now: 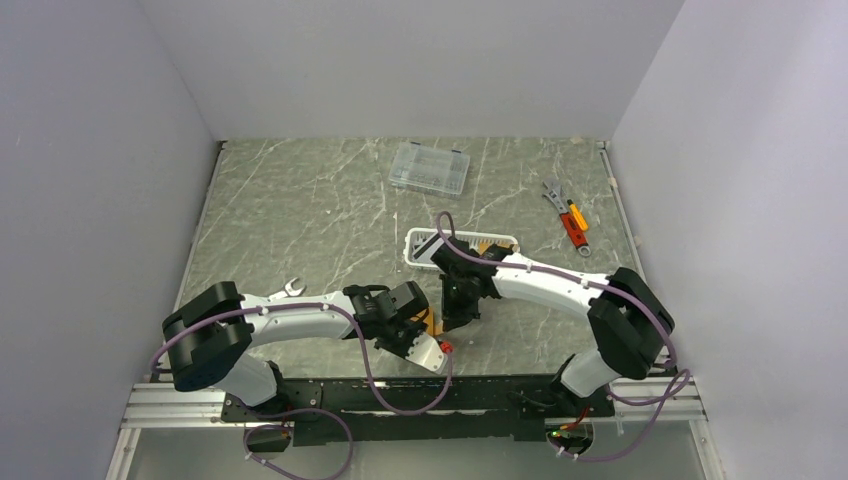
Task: Put the credit cards into the card holder
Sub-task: Close the card holder at the center of the board.
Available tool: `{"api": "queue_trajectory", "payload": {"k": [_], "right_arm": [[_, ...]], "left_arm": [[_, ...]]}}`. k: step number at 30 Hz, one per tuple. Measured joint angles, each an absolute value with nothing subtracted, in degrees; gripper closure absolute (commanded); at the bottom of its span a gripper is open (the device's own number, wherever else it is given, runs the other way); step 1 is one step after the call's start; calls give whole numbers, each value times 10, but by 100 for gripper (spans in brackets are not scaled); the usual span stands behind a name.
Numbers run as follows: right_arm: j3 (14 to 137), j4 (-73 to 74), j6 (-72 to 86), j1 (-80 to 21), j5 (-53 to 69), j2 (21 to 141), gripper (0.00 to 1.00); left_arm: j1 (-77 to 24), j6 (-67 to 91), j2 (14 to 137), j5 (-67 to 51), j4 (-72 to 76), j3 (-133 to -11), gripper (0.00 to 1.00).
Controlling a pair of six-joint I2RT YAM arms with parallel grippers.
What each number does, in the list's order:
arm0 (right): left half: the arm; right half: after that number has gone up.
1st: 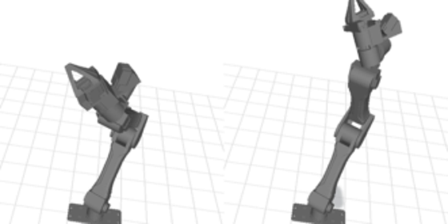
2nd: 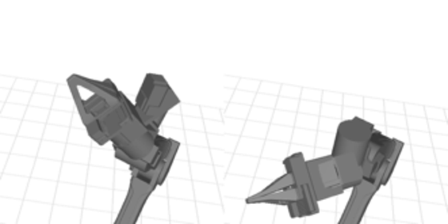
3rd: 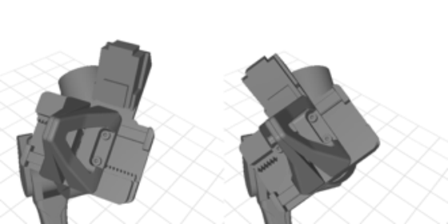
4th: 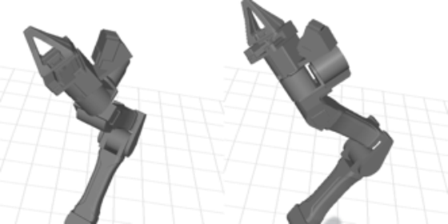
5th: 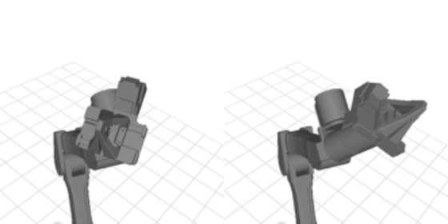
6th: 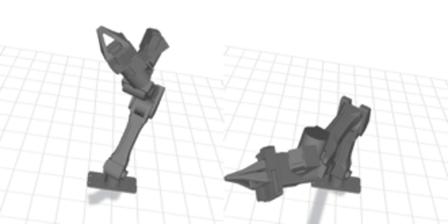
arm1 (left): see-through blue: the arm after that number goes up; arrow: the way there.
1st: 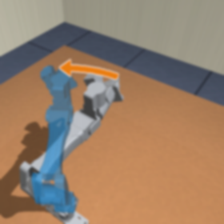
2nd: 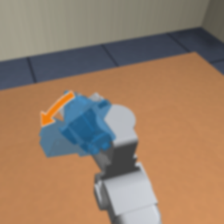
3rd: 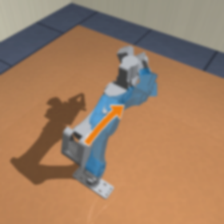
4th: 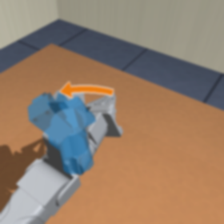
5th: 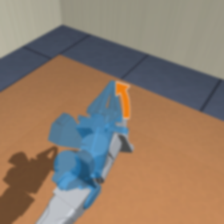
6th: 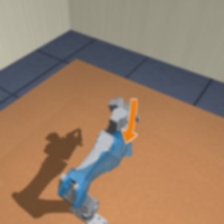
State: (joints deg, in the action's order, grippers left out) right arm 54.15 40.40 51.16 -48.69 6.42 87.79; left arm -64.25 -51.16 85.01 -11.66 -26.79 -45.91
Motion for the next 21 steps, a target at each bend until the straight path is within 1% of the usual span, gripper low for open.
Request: {"api": "queue_trajectory", "payload": {"k": [9, 21], "right_arm": [[531, 366, 517, -482, 102, 869, 100], [545, 328, 510, -480, 156, 924, 100]], "left_arm": [[-644, -512, 850, -112, -268, -459, 100], [-645, -512, 850, -111, -268, -459, 100]]}}
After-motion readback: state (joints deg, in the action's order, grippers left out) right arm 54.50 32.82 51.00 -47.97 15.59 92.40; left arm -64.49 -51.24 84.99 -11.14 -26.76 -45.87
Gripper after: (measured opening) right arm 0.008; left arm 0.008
